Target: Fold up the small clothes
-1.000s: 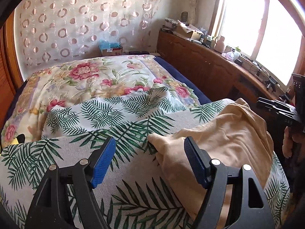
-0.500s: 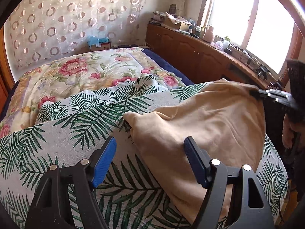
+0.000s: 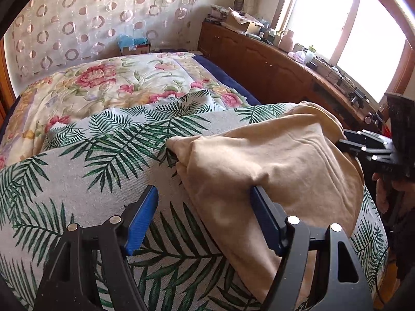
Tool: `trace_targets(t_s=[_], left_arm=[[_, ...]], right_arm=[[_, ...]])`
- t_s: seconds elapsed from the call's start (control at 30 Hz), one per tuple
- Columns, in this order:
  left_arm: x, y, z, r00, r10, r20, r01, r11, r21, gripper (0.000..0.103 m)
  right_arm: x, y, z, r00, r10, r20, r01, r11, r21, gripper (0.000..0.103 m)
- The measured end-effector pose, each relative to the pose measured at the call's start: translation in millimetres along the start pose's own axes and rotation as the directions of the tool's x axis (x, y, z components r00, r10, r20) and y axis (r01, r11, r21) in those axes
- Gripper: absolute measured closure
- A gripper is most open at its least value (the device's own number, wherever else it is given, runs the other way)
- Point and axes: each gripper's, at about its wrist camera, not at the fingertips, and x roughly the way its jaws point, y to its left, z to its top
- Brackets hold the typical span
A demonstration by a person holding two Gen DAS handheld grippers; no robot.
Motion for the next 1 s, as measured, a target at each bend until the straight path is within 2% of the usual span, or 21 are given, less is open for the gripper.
trace_targets(t_s=[0.13,0.23,0.33,0.37,0.4,0.43,0.47,0.5,0.57,0.77,0.87,1.0], left_arm=[[6.6,1.5,0.9,0.999,-0.034,-0.013,0.034,0.999,-0.019,0.033],[7.0,1.3,1.9,0.997,-0.073,-0.012,0.073,0.997,-0.031,0.043],[8.8,0.5,3.1,0.992,-0.127,-0.017,0.126,0.991,-0.047,0.058],[9.5,0.4,3.5,0.989,-0.146,-0.021,0.145,0.988,-0.056,0.067],[9.3,0.4,4.2,0.988,-0.153,-0.019,0.151,0.987,-0.061,0.077],[9.1,0.7,4.6,0.986,-0.164,-0.017,0.163,0.984,-0.066,0.082],[8.5,0.4,4.8,0.985,-0.173,-0.016,0.172,0.983,-0.066,0.088],[6.0,-0.1,5.1,0.984,-0.176,-0.010,0.175,0.982,-0.064,0.092],[-4.1,-2.5,5.8,0.983,-0.185,0.015,0.185,0.981,-0.058,0.093],[-68.8,-1.9,1.3,0.972,-0.179,0.154,0.188,0.981,-0.041,0.093],[-105.5,12.8,-7.9,0.967,-0.126,0.223,0.142,0.988,-0.057,0.093],[-152.0,51.9,-32.2,0.955,-0.021,0.295,0.063,0.989,-0.133,0.093]], right_arm=[[18.5,-8.9,0.3,0.998,0.027,-0.051,-0.025,0.999,0.030,0.036],[20.4,-19.5,1.8,0.996,0.072,-0.048,-0.067,0.994,0.081,0.035],[19.8,-19.0,3.6,0.996,0.080,-0.041,-0.077,0.995,0.068,0.036],[20.0,-15.0,1.6,0.996,0.082,-0.039,-0.080,0.995,0.058,0.038],[20.6,-12.8,1.5,0.994,0.100,-0.037,-0.098,0.994,0.051,0.046],[21.8,-11.8,1.0,0.989,0.140,-0.038,-0.138,0.989,0.047,0.062],[22.3,-10.9,0.8,0.986,0.164,-0.036,-0.163,0.986,0.041,0.073],[21.1,-7.4,-1.3,0.984,0.175,-0.031,-0.174,0.984,0.025,0.078],[19.9,-4.1,1.2,0.983,0.180,-0.024,-0.180,0.984,-0.010,0.086],[-6.9,20.8,24.4,0.976,0.200,0.085,-0.190,0.976,-0.109,0.089],[-9.0,51.9,45.8,0.964,0.241,0.109,-0.218,0.957,-0.193,0.089],[7.3,100.3,72.9,0.944,0.313,0.106,-0.269,0.914,-0.303,0.089]])
